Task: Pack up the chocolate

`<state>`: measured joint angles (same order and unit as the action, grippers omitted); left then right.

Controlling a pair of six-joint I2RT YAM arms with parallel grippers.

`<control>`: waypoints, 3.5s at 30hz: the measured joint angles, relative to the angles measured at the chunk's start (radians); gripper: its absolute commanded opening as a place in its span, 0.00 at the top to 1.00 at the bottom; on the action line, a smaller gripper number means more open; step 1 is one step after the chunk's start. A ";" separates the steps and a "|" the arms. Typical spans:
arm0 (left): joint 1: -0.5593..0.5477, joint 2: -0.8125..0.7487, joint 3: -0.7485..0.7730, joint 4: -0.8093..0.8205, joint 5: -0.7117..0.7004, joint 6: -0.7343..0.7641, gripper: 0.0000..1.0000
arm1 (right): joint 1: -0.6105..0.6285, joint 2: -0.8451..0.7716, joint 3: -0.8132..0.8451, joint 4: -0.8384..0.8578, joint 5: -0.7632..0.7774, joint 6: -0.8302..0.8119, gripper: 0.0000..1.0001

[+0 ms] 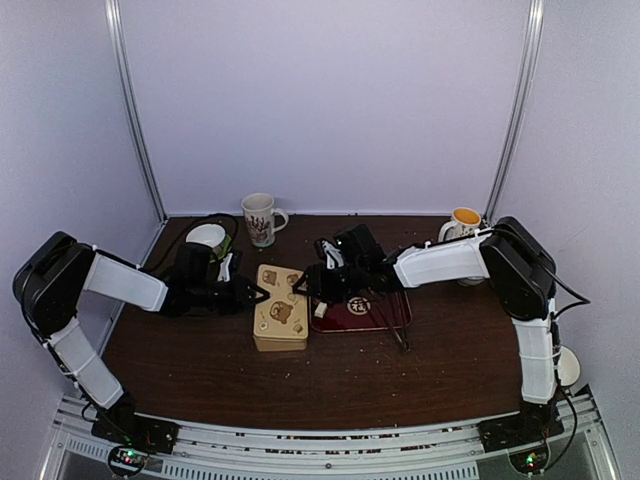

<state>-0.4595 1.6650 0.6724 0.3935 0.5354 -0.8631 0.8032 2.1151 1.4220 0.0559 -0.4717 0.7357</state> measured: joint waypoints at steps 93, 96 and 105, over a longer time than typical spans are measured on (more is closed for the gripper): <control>0.002 -0.021 0.045 -0.256 0.023 0.121 0.39 | 0.106 0.008 0.045 -0.167 0.122 -0.044 0.50; 0.002 -0.021 0.045 -0.264 0.019 0.124 0.39 | 0.107 0.008 0.045 -0.167 0.125 -0.045 0.47; 0.002 -0.034 0.042 -0.307 -0.018 0.160 0.34 | 0.105 0.008 0.045 -0.178 0.153 -0.076 0.35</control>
<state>-0.4580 1.6314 0.7147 0.0868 0.5179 -0.7033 0.9081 2.1227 1.4673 -0.1223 -0.3187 0.6594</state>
